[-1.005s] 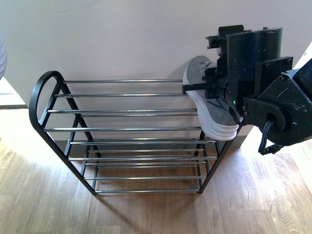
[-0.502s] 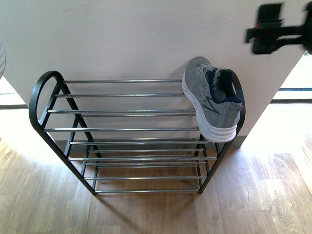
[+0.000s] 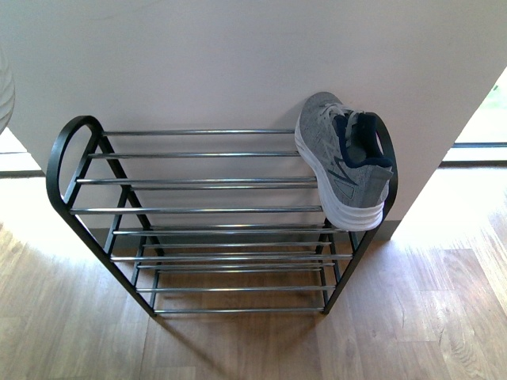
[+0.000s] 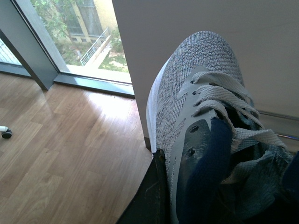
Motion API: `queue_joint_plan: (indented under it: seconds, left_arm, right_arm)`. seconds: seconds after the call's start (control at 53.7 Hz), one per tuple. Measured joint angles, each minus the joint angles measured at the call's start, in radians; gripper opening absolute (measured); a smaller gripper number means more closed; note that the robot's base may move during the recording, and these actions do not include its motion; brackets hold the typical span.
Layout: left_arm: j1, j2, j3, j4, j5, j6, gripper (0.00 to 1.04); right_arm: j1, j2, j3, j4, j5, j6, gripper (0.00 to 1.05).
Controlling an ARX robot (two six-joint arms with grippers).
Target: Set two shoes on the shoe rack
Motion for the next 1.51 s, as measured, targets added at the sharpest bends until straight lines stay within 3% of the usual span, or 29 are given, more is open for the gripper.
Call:
queue_joint_plan:
  seconds: [0.279, 0.335, 0.428, 1.507]
  left_arm:
    - [0.000, 0.000, 0.000, 0.000, -0.001, 0.000, 0.02]
    - [0.000, 0.000, 0.000, 0.000, -0.001, 0.000, 0.02]
    - [0.000, 0.000, 0.000, 0.000, -0.001, 0.000, 0.02]
    - [0.000, 0.000, 0.000, 0.000, -0.001, 0.000, 0.02]
  right_arm:
    - [-0.042, -0.206, -0.111, -0.100, -0.040, 0.000, 0.01]
    - [-0.075, -0.248, -0.127, -0.126, -0.096, 0.000, 0.01]
    - [-0.106, -0.330, -0.154, -0.181, -0.100, 0.000, 0.01]
    - [-0.108, -0.980, -0.212, -0.740, -0.104, 0.000, 0.01]
